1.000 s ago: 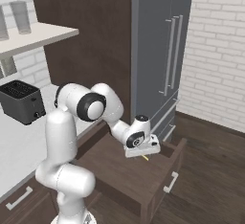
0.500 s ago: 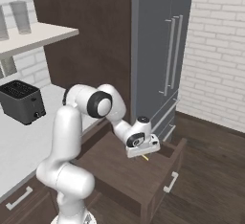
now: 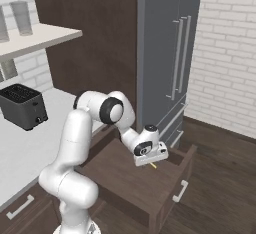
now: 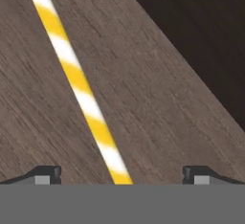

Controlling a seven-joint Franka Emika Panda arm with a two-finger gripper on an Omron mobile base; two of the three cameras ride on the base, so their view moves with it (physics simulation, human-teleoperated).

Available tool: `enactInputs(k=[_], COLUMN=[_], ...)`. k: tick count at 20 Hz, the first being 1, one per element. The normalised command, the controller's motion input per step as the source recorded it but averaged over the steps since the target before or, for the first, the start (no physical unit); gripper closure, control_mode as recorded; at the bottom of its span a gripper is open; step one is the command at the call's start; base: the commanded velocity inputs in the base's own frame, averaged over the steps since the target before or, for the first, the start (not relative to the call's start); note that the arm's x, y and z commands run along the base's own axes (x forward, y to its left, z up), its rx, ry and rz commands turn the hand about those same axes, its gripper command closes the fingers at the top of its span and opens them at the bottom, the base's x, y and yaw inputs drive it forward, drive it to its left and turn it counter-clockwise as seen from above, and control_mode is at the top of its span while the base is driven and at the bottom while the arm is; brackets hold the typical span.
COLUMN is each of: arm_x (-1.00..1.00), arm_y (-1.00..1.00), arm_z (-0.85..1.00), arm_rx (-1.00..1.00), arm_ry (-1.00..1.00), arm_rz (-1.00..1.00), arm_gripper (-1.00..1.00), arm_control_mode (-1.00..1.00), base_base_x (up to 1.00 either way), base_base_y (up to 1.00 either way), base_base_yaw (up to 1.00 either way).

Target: Take a straw from the drawer in front and place it inside the glass cup on the dining counter.

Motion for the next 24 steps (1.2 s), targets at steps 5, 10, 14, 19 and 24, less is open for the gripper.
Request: enactInputs(k=[5,10,14,19,24], arm_x=[0.01,-0.01,-0.13,-0.3,-0.37], arm_y=[-0.07,-0.01,-0.03,0.0,0.0], arm_z=[-0.45,-0.39,-0.42,-0.37,-0.11], arm_rx=[0.0,0.02,0.08,0.07,0.01], arm_ry=[0.01,0.01,0.03,0.03,0.0], arm_rz=[0.0,0.0,0.0,0.0,0.0], arm_gripper=[1.0,1.0,1.0,1.0,1.0], arm_control_mode=[-1.0,-1.0,-1.0,-1.0,-1.0], base_base_x=[0.0,0.0,0.0,0.0,0.0], base_base_y=[0.0,0.0,0.0,0.0,0.0], base_base_yaw=[0.0,0.0,0.0,0.0,0.0])
